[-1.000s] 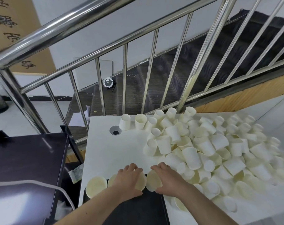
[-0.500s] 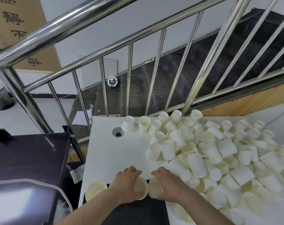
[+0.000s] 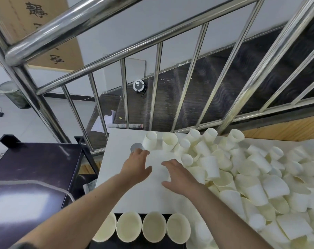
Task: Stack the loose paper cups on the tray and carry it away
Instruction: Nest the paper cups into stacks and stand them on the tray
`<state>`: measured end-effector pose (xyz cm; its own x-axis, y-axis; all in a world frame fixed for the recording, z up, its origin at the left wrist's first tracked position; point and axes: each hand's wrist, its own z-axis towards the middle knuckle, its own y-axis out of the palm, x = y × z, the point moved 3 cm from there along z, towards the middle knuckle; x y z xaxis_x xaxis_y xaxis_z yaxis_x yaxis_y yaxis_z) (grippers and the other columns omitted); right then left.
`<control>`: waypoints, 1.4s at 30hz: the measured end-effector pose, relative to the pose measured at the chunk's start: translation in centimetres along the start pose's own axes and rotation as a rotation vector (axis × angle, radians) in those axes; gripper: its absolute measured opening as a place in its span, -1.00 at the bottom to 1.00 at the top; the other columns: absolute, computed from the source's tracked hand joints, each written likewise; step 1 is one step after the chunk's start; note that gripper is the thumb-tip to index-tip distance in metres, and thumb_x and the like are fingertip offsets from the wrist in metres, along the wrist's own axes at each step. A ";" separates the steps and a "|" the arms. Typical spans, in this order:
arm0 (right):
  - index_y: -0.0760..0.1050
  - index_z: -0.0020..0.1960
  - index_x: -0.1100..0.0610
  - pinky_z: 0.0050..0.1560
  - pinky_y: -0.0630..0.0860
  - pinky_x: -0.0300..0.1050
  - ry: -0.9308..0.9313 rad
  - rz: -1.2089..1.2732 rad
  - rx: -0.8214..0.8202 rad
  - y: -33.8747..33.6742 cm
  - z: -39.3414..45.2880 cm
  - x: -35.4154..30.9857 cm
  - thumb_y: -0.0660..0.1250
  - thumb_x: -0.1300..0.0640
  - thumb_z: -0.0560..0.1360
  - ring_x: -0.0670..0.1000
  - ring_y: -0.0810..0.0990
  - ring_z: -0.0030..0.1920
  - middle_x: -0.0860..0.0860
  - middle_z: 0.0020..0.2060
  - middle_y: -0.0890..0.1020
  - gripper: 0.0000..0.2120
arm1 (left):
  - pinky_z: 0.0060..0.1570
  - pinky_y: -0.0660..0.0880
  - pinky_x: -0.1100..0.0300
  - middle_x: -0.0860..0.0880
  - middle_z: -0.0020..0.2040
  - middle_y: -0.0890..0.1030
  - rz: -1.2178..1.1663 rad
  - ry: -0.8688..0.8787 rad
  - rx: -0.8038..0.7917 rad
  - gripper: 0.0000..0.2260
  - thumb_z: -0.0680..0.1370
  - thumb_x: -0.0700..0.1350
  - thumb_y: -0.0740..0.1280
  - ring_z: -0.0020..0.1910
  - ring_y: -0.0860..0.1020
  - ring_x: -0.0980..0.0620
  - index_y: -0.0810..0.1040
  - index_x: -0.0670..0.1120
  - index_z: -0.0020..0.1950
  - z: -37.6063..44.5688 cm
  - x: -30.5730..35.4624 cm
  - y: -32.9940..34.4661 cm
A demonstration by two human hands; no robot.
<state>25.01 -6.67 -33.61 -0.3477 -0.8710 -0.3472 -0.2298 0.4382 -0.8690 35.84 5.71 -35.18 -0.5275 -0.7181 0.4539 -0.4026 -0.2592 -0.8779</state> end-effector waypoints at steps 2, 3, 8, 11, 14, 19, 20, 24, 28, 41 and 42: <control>0.16 0.52 0.04 0.28 0.40 -0.07 -0.006 0.011 -0.005 -0.4 2.2 0.2 0.34 0.02 0.51 0.03 0.33 0.37 0.01 0.42 0.25 -0.35 | 0.12 0.49 0.06 -0.05 0.36 0.32 0.002 -0.022 0.014 -0.49 0.52 0.02 0.31 0.29 0.37 -0.05 0.28 -0.04 0.43 2.1 0.0 0.0; 0.16 0.52 0.04 0.28 0.40 -0.07 -0.010 0.012 -0.002 -0.6 2.8 0.0 0.35 0.02 0.51 0.04 0.33 0.37 0.01 0.41 0.26 -0.35 | 0.12 0.49 0.06 -0.05 0.36 0.32 0.009 -0.023 0.020 -0.48 0.51 0.01 0.32 0.30 0.36 -0.05 0.27 -0.04 0.43 2.7 0.0 0.0; 0.16 0.50 0.05 0.28 0.40 -0.05 -0.007 0.032 -0.007 -1.1 6.3 0.6 0.35 0.02 0.51 0.07 0.35 0.35 0.03 0.39 0.28 -0.36 | 0.16 0.46 0.04 -0.07 0.46 0.20 0.063 -0.046 0.034 -0.43 0.52 -0.02 0.32 0.38 0.27 -0.09 0.18 -0.02 0.48 6.9 0.2 0.0; 0.18 0.49 0.05 0.29 0.39 -0.06 0.000 0.056 -0.013 -1.1 7.8 1.3 0.36 0.02 0.50 0.07 0.37 0.34 0.03 0.38 0.29 -0.37 | 0.21 0.43 0.01 -0.05 0.52 0.09 0.092 -0.059 0.021 -0.40 0.53 -0.05 0.31 0.45 0.17 -0.10 0.11 0.00 0.50 9.4 0.4 0.3; 0.20 0.49 0.06 0.29 0.38 -0.08 0.004 0.093 -0.016 -1.0 8.4 1.6 0.37 0.03 0.50 0.07 0.38 0.34 0.03 0.37 0.30 -0.37 | 0.25 0.42 -0.02 -0.02 0.55 0.01 0.115 -0.056 -0.020 -0.39 0.55 -0.07 0.29 0.49 0.08 -0.09 0.07 0.02 0.52 11.1 0.4 1.1; 0.20 0.49 0.06 0.30 0.37 -0.08 0.014 0.149 -0.034 -0.7 8.8 2.6 0.37 0.04 0.50 0.08 0.39 0.33 0.04 0.38 0.29 -0.37 | 0.22 0.44 -0.06 0.05 0.55 0.02 0.105 -0.063 -0.053 -0.44 0.57 -0.14 0.23 0.48 0.12 -0.07 0.08 0.06 0.51 13.1 0.0 2.7; 0.20 0.49 0.06 0.29 0.37 -0.08 0.018 0.157 -0.035 -0.7 8.8 2.9 0.36 0.04 0.51 0.08 0.39 0.33 0.04 0.38 0.29 -0.38 | 0.21 0.44 -0.05 0.05 0.54 0.06 0.106 -0.060 -0.046 -0.46 0.57 -0.16 0.22 0.45 0.17 -0.08 0.10 0.05 0.51 13.3 0.1 2.9; 0.20 0.50 0.09 0.32 0.34 -0.10 0.040 0.209 -0.032 -0.4 9.2 3.4 0.33 0.04 0.54 0.07 0.38 0.35 0.04 0.39 0.30 -0.41 | 0.13 0.46 -0.02 -0.03 0.40 0.25 0.098 -0.081 0.008 -0.53 0.59 -0.14 0.20 0.31 0.31 -0.10 0.18 0.04 0.48 13.6 0.2 3.0; 0.19 0.51 0.12 0.34 0.36 -0.08 0.113 0.372 0.029 -0.2 9.9 3.5 0.27 0.04 0.57 0.07 0.44 0.30 0.05 0.38 0.35 -0.43 | 0.10 0.46 0.00 -0.09 0.31 0.32 -0.186 -0.199 0.143 -0.52 0.55 0.00 0.28 0.22 0.42 -0.12 0.26 0.00 0.45 12.1 -1.1 2.0; 0.56 -0.11 0.12 -0.07 0.56 -0.02 0.099 0.749 0.233 -0.4 10.5 1.5 0.27 0.23 0.52 -0.03 0.59 -0.23 0.00 -0.23 0.62 -0.89 | 0.03 0.51 0.13 -0.02 0.16 0.54 -1.146 -0.386 -0.050 -0.49 0.36 -0.06 0.46 0.11 0.54 0.01 0.41 -0.01 0.28 6.7 -4.1 2.4; 0.59 -0.08 0.17 -0.04 0.54 -0.03 0.046 0.643 0.239 -0.5 10.4 1.4 0.27 0.24 0.52 -0.01 0.59 -0.19 0.04 -0.20 0.64 -0.88 | 0.01 0.48 0.20 0.02 0.17 0.53 -1.065 -0.326 -0.060 -0.40 0.31 -0.07 0.47 0.13 0.52 0.04 0.37 0.02 0.32 6.5 -4.1 2.3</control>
<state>34.08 -10.45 -37.38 -0.3875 -0.4414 -0.8093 0.2406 0.7991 -0.5510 41.93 3.82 -40.06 0.3267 -0.2854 0.9010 -0.5726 -0.8182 -0.0516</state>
